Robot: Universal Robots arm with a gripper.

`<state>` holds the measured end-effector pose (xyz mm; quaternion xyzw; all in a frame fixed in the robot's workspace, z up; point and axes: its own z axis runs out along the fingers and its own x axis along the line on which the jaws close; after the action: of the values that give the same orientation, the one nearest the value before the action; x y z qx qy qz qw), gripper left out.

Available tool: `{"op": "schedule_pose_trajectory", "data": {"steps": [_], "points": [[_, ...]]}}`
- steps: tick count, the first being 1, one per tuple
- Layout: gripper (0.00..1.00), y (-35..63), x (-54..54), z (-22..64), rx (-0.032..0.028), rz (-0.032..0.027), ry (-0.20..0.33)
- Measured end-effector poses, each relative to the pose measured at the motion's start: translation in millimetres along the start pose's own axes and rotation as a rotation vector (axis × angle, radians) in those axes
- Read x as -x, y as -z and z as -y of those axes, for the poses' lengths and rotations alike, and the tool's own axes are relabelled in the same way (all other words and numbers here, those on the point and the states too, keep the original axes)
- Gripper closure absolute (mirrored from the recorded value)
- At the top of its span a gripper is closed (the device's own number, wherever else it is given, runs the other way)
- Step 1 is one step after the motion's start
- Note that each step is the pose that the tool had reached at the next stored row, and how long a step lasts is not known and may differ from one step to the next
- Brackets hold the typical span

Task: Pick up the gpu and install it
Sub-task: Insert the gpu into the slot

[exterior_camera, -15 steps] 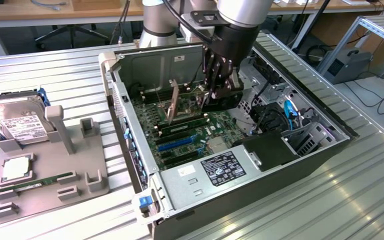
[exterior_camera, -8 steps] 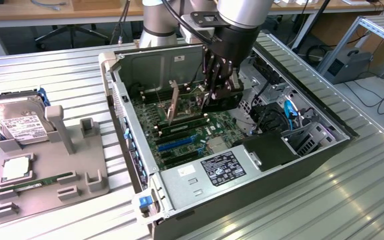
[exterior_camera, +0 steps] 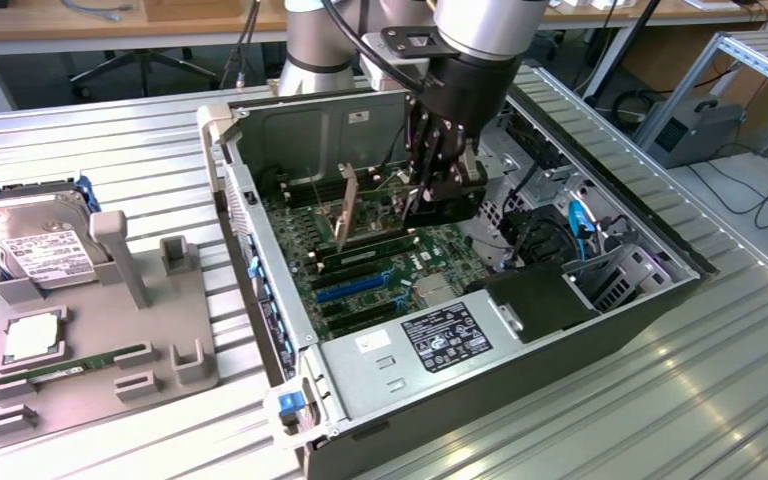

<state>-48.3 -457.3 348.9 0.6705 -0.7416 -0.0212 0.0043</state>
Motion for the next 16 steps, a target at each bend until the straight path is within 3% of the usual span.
{"op": "schedule_pose_trajectory", "data": {"steps": [16], "points": [[0.73, -2.4, -2.3, -0.3, 0.0000, -0.0001, 0.000]]}}
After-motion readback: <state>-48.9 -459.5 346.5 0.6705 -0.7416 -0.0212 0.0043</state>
